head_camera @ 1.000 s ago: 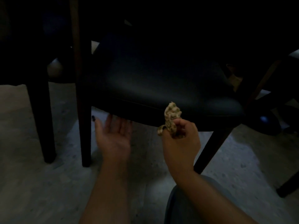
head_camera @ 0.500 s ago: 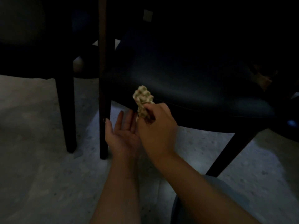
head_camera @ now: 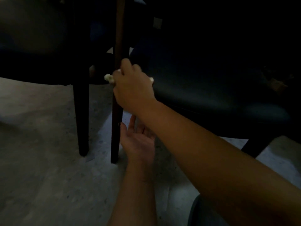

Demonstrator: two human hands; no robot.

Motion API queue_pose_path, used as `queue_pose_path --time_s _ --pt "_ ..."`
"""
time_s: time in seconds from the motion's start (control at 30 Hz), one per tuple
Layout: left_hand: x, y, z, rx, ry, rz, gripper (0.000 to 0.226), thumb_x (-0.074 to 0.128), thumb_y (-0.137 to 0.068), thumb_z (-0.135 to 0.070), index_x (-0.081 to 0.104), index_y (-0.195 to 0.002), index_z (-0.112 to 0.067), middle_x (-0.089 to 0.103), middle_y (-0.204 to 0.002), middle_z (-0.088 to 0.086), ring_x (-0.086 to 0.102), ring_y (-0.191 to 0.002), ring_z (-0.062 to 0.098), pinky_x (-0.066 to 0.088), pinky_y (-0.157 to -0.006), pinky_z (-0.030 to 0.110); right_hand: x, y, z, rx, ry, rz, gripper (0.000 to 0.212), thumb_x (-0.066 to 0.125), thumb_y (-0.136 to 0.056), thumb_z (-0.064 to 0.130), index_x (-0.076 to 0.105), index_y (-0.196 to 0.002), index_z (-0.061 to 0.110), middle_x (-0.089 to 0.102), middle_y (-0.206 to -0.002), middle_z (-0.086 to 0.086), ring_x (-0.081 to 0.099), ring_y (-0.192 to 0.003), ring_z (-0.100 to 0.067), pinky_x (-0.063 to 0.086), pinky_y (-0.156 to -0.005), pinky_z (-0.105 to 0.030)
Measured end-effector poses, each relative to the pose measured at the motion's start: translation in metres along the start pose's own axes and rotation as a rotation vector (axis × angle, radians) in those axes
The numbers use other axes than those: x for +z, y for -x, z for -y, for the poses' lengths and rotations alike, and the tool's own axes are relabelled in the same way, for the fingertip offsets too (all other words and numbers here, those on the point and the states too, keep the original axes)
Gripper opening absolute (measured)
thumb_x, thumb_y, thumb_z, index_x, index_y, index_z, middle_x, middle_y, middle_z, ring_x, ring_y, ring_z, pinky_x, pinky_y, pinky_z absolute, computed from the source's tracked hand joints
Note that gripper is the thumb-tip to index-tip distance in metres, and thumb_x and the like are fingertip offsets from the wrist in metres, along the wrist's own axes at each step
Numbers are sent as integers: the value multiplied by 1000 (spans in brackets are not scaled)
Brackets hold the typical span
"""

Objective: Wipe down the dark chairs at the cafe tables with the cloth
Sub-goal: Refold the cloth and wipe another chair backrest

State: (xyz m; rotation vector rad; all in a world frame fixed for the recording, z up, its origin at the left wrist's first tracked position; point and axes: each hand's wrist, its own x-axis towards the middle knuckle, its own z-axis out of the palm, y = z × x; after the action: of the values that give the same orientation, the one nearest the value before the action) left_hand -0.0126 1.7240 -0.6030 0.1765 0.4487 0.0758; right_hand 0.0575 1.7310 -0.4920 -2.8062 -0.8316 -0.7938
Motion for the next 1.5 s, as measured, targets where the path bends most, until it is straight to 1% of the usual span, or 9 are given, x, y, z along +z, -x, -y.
queue_pose_path --time_s 0.2,0.33,0.5,0.63,0.77,0.9,1.1,1.4,1.5 --pt "19 -3 19 30 -68 -22 42 57 -90 -50 68 -115 -17 73 -106 6 67 -104 26 50 -96 44 -12 18 -22 23 -26 35 22 62 -86 21 62 -107 13 46 -116 -8 42 -72 -15 31 -57 -27" --pt "29 -1 30 63 -159 71 30 57 -89 -45 80 -86 -26 75 -92 0 72 -84 16 56 -70 30 -40 63 -49 138 -29 64 14 57 -90 22 61 -98 11 46 -108 -5 40 -70 -10 35 -56 -26" --pt "29 -2 44 114 -372 52 52 53 -88 -49 57 -132 -20 70 -119 5 68 -104 21 58 -69 30 -57 75 -64 280 -148 -22 18 53 -91 24 65 -98 13 44 -104 -2 47 -67 -12 36 -55 -16" --pt "27 -2 59 68 -315 -82 42 41 -99 -47 64 -122 -20 71 -114 5 66 -105 24 55 -83 38 -41 51 -51 152 -113 14 26 53 -92 25 62 -115 17 43 -112 -5 41 -72 -10 34 -57 -19" --pt "29 1 77 34 -304 -51 46 41 -97 -53 64 -122 -22 69 -120 5 67 -106 22 56 -75 34 -48 75 -66 140 -53 52 23 55 -88 23 63 -109 16 45 -111 -8 41 -70 -14 41 -54 -30" --pt "48 18 90 21 -395 15 69 59 -77 -60 55 -133 -20 65 -126 11 64 -113 28 50 -98 51 -72 122 -98 222 -53 97 28 58 -89 25 63 -114 15 45 -113 -11 55 -76 -22 53 -62 -37" --pt "65 33 96 68 -520 -114 62 72 -83 -36 45 -136 -19 63 -125 8 67 -104 23 54 -93 47 -103 176 -140 359 8 155 32 59 -89 23 62 -121 16 39 -118 -10 55 -80 -23 55 -64 -40" --pt "94 65 96 47 -742 -225 55 69 -88 -28 48 -135 -8 61 -128 11 62 -112 26 51 -99 41 -121 221 -213 468 -47 -46 26 69 -82 11 69 -108 13 46 -104 -17 53 -61 -25 52 -47 -36" --pt "101 86 87 11 -773 -227 31 57 -96 -19 55 -125 -10 69 -109 6 62 -99 20 54 -77 28 -131 237 -239 526 15 -92 24 69 -80 9 70 -104 10 47 -102 -18 43 -64 -18 37 -55 -25"
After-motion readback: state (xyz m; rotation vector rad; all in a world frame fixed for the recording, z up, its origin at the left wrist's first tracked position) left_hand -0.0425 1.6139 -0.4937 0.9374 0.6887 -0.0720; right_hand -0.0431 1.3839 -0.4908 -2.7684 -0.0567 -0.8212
